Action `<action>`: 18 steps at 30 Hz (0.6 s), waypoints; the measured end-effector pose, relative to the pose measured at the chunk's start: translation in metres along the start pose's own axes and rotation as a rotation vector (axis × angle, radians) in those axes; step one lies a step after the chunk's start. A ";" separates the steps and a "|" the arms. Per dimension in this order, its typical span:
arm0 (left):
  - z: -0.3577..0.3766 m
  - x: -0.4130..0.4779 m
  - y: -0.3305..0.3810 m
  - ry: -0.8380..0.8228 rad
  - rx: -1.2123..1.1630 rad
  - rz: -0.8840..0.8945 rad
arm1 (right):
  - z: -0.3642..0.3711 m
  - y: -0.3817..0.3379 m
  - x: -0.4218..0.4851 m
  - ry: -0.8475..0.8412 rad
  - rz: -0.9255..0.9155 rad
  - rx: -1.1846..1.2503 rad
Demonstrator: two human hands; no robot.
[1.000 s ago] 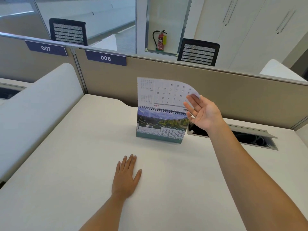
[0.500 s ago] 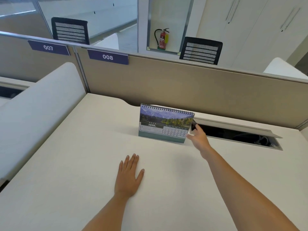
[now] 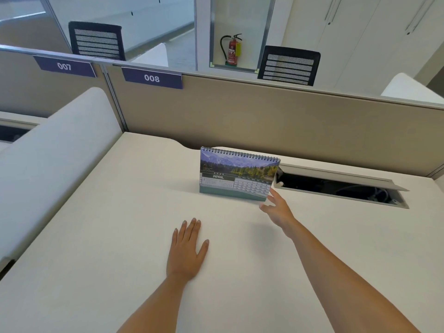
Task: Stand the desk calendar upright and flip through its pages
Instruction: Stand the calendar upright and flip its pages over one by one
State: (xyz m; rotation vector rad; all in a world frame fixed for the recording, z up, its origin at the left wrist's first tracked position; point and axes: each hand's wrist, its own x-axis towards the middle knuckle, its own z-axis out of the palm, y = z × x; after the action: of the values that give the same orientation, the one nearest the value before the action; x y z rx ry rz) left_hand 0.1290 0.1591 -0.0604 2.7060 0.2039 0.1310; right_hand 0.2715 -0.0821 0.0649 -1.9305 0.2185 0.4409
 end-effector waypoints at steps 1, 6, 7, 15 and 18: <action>0.000 0.000 0.000 0.002 0.000 0.000 | 0.001 0.001 -0.001 0.016 -0.006 0.009; 0.001 0.000 0.000 0.010 -0.006 0.000 | 0.006 0.010 -0.005 0.236 -0.069 -0.034; 0.001 0.000 0.000 0.010 -0.005 0.000 | 0.006 0.012 -0.005 0.274 -0.076 -0.043; 0.000 0.000 0.000 0.019 0.000 0.001 | 0.007 0.013 -0.011 0.329 -0.023 -0.133; 0.001 0.000 0.000 0.018 0.000 0.004 | 0.005 0.012 -0.013 0.311 -0.028 -0.146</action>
State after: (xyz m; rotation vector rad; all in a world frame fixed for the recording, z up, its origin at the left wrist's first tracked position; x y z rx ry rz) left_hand 0.1286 0.1590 -0.0612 2.7060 0.2044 0.1562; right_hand 0.2551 -0.0830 0.0585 -2.1388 0.3682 0.1386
